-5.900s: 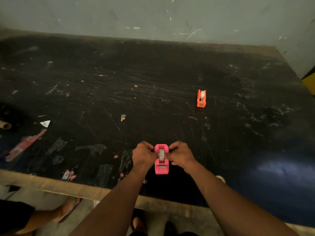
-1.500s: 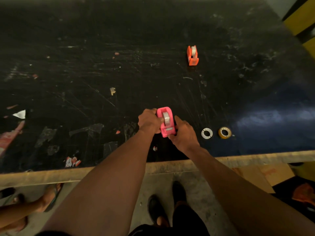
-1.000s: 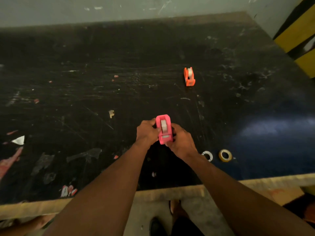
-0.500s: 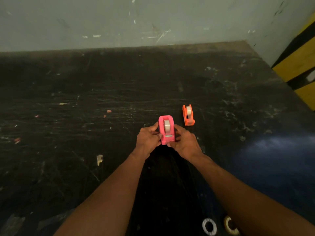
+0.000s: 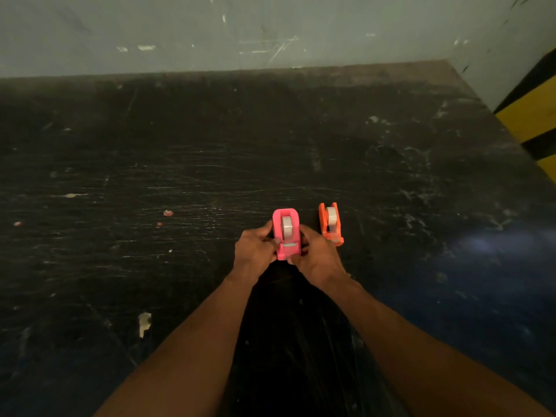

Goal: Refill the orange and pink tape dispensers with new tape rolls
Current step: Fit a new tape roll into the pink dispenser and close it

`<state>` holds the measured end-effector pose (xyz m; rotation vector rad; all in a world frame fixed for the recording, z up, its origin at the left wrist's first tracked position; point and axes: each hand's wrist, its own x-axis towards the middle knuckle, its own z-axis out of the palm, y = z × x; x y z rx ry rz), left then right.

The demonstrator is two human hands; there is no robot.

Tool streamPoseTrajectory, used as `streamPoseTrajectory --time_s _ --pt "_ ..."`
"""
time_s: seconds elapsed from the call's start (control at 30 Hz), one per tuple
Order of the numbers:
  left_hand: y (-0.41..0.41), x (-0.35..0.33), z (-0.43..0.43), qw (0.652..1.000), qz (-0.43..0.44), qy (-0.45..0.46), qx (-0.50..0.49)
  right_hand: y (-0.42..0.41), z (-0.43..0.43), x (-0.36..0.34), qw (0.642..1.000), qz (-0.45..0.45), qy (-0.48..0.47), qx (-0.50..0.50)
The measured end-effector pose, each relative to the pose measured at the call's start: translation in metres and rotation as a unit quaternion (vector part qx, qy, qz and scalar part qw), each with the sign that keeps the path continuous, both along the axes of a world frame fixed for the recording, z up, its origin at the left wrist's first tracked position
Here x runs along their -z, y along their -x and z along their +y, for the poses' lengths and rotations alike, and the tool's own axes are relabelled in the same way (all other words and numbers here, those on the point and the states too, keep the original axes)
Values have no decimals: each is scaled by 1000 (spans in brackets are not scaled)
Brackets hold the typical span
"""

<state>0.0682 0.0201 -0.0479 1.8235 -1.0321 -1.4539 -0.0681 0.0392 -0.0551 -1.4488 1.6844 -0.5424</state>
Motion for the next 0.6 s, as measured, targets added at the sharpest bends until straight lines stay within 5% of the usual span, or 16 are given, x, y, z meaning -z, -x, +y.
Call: streamPoseTrajectory --time_s 0.27,0.6 --pt "4 11 -6 1000 -22 17 4 0 -6 6 1000 30 4 -3" --pt "10 10 -13 980 -172 73 66 -7 -6 8 994 99 35 -9"
